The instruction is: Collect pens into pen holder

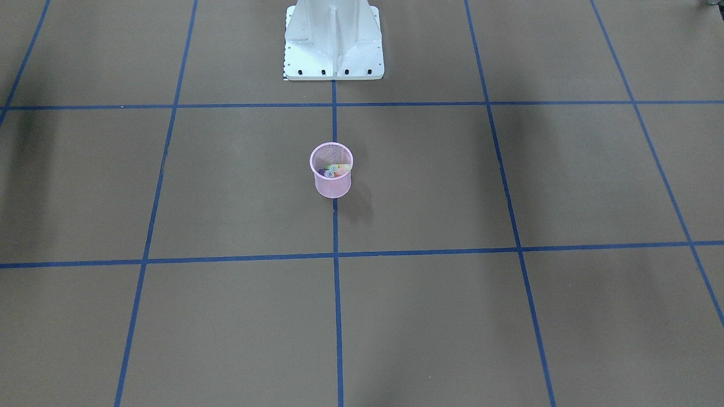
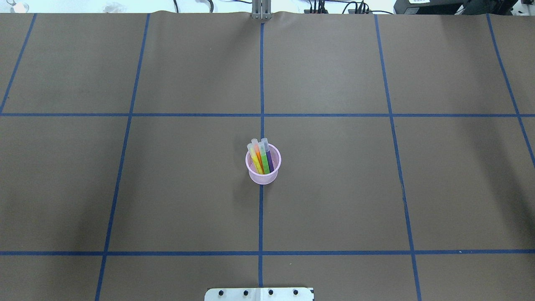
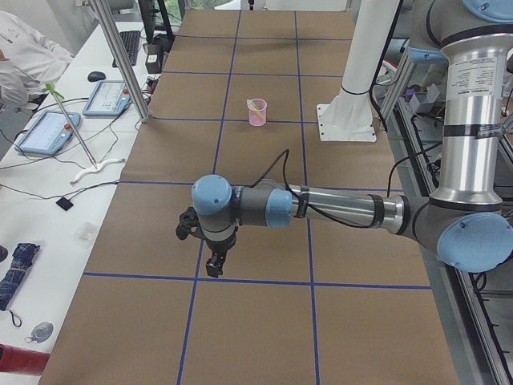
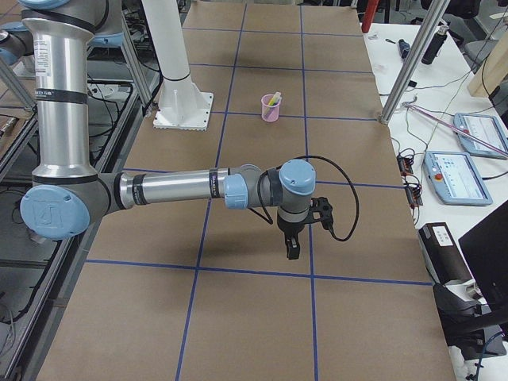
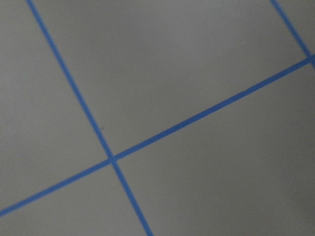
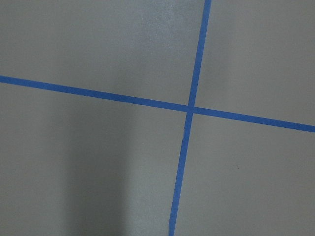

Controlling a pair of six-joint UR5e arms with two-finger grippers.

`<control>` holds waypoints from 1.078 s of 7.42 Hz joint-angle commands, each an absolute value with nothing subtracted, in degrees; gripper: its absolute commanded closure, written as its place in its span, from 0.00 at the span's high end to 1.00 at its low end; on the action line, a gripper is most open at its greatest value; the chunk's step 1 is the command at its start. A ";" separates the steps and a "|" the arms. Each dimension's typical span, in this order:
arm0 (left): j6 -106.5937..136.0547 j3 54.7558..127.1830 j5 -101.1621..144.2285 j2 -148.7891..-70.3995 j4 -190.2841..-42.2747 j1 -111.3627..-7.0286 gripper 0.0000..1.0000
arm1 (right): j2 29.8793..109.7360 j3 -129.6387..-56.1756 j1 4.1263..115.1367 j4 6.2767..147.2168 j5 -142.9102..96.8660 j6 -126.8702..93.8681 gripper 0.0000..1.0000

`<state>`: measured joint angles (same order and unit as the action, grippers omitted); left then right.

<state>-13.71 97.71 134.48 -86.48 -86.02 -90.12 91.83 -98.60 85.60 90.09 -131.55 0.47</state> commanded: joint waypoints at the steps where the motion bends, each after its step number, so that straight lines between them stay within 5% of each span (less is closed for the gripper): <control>1: -7.16 99.12 134.03 -82.10 -86.48 -90.70 1.00 | 91.85 -98.61 85.61 90.00 -131.57 0.44 1.00; 8: -6.50 99.05 134.64 -79.98 -89.82 -90.70 1.00 | 91.76 -98.53 85.61 90.09 -131.48 0.18 1.00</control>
